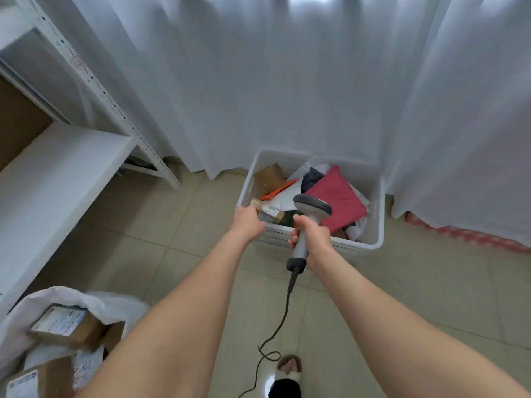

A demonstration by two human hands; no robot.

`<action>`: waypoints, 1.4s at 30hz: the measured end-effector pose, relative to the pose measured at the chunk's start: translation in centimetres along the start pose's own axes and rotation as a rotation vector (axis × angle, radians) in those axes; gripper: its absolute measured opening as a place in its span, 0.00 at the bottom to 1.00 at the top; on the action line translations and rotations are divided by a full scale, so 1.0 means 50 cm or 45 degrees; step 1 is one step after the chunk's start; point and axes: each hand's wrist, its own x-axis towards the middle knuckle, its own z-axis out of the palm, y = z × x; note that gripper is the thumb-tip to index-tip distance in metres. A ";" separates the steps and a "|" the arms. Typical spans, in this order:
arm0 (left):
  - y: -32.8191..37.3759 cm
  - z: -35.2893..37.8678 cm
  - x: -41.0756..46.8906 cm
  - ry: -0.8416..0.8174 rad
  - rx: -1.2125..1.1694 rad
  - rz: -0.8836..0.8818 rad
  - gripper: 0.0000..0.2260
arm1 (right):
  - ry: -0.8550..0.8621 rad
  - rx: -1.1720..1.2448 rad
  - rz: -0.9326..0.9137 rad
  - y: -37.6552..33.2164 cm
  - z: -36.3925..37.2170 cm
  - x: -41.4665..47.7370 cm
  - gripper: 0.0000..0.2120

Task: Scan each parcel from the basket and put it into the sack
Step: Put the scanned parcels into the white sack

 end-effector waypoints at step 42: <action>0.485 0.532 0.841 -0.438 0.287 0.408 0.07 | 0.245 0.183 0.230 -0.258 -0.346 0.923 0.04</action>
